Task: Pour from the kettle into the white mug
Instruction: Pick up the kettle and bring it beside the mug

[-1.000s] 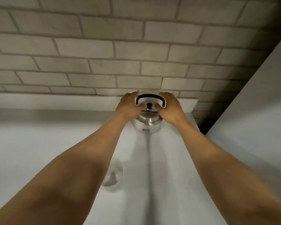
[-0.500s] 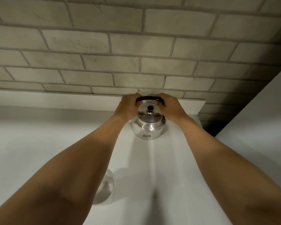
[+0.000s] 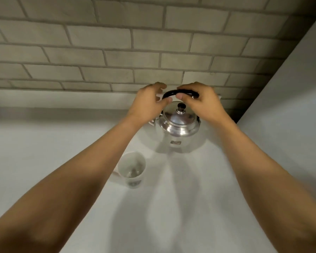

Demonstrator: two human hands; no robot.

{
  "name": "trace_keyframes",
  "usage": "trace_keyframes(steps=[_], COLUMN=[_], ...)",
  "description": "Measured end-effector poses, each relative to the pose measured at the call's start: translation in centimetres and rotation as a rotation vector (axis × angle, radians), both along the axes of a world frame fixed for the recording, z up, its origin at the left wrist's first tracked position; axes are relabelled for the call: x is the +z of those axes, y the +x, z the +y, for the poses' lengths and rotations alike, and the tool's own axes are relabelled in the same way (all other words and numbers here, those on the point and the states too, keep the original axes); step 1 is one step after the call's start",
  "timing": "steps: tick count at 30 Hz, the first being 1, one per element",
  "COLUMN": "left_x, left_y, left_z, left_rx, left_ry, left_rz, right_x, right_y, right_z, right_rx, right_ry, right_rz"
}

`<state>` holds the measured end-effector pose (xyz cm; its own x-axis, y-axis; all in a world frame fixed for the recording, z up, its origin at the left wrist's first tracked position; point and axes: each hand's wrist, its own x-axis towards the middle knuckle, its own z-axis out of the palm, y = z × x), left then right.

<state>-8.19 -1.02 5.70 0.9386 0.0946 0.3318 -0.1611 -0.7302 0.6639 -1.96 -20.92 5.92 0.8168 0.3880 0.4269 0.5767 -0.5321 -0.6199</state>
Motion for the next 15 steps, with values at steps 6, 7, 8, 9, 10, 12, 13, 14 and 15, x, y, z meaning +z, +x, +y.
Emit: trace_keyframes(steps=[6,7,8,9,10,12,13,14,15], left_x=[-1.3,-1.8,-2.3,-2.8,-3.2,-3.7,-3.9,-4.1,-4.2], left_y=[-9.7,-11.0,-12.2,-13.2,-14.2,-15.6,-16.2,-16.9,-17.3], left_z=[-1.0,-1.5,-2.0,-2.5,-3.1,-4.2,-4.7,-5.1,-5.6], left_rx=[-0.158,-0.186,-0.208,-0.226,-0.242,-0.255,-0.255,-0.25,-0.243], left_ry=[0.073,0.086,0.104,0.131,0.168,0.218,0.216,0.203,0.191], left_rz=[-0.218,-0.196,-0.175,-0.158,-0.144,-0.123,-0.115,-0.113,-0.114], right_x=[2.7,3.0,3.2,3.4,3.4,3.6,3.6,3.6,3.6], right_y=[-7.5,-8.6,-9.7,-10.7,-11.8,-13.5,-14.3,-15.0,-15.7], right_z=[-1.7,-1.9,-2.0,-2.2,-2.4,-2.7,-2.8,-2.9,-3.1], right_rx=[-0.12,-0.128,-0.137,-0.148,-0.16,-0.173,-0.171,-0.168,-0.164], right_ry=[0.013,0.011,0.004,-0.002,-0.006,-0.02,-0.032,-0.043,-0.049], right_rz=[-0.077,-0.077,-0.079,-0.082,-0.084,-0.09,-0.094,-0.096,-0.097])
